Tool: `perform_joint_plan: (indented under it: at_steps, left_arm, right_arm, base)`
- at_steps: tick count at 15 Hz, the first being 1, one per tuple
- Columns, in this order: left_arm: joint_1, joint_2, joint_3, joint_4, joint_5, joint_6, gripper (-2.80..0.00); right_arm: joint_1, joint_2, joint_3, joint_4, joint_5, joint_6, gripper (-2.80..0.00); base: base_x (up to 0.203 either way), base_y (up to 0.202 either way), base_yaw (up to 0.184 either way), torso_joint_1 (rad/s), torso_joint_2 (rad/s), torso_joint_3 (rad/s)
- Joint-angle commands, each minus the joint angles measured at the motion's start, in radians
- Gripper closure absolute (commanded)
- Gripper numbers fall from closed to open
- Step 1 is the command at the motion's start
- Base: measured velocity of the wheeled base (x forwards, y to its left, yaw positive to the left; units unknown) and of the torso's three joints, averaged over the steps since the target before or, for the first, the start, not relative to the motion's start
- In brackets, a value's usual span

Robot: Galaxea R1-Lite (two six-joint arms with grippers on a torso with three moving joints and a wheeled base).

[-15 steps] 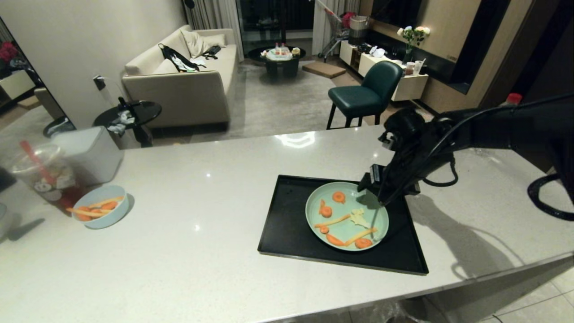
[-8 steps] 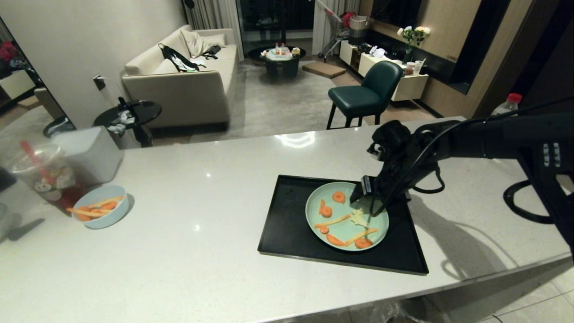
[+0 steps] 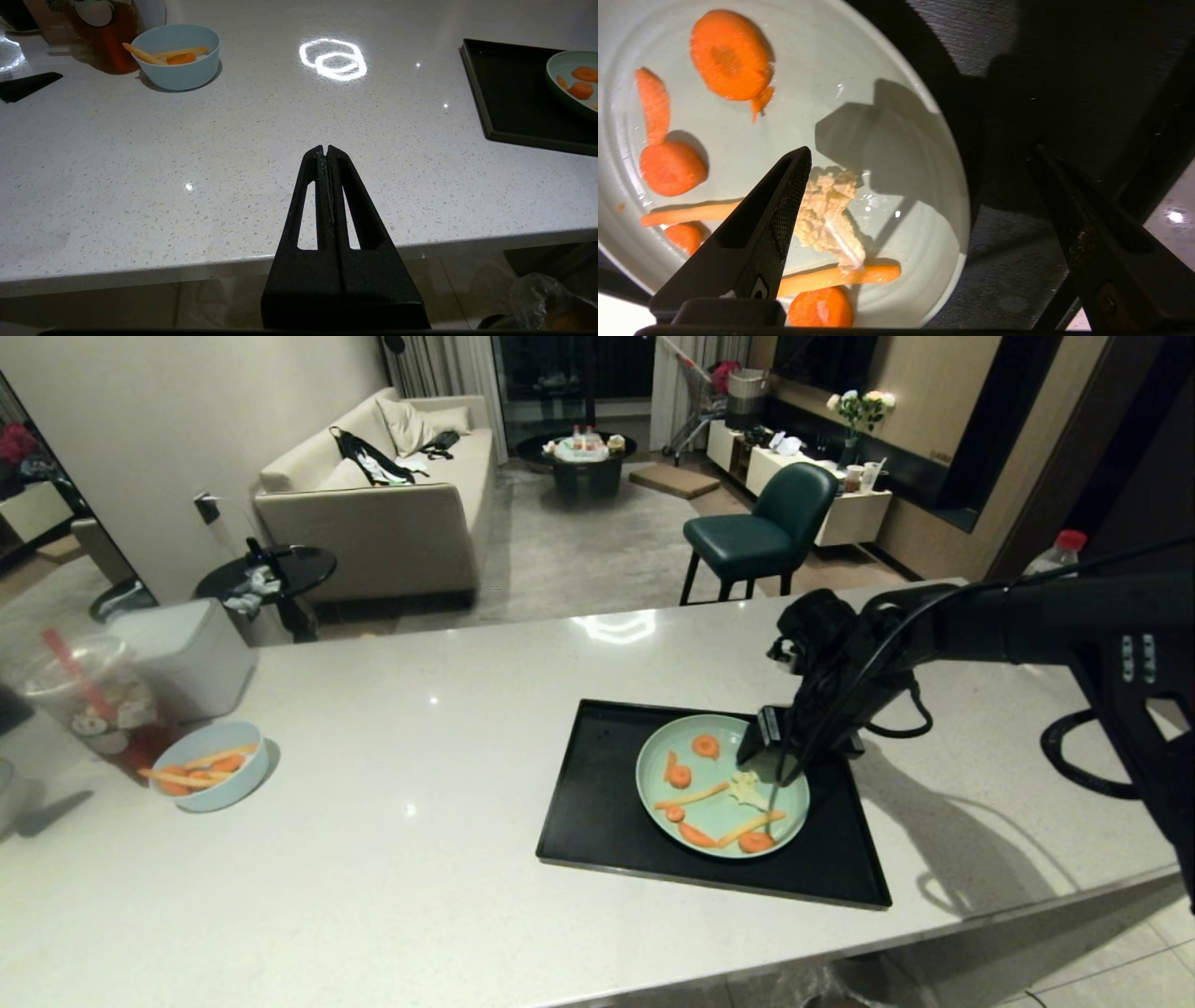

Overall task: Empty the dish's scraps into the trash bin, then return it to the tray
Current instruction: Pick up the plate with leftover food

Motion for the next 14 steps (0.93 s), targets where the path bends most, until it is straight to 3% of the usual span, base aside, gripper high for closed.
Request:
perform_joint_plan:
  at_steps: [1,10,11,14]
  left_arm:
    - [-0.001,0.001,0.0,-0.001,0.001,-0.001,0.0]
    - [0.0,0.001,0.0,-0.001,0.001,-0.001,0.0]
    - [0.0,0.001,0.0,-0.001,0.001,-0.001,0.0]
    - [0.0,0.001,0.0,-0.001,0.001,-0.001,0.0]
  right_arm:
    - [-0.008,0.011,-0.001,0.004,-0.023,0.003,-2.8]
    - [-0.013,0.049,-0.056,0.002,-0.028,0.008,-2.8]
    - [-0.013,0.054,-0.058,0.0,-0.028,0.006,0.0]
    - [-0.011,0.059,-0.058,0.004,-0.045,0.006,0.0]
  base:
    - [0.0,0.0,0.0,0.0,0.0,0.0]
    - [0.0,0.0,0.0,0.0,0.0,0.0]
    - [0.0,0.0,0.0,0.0,0.0,0.0]
    - [0.0,0.0,0.0,0.0,0.0,0.0]
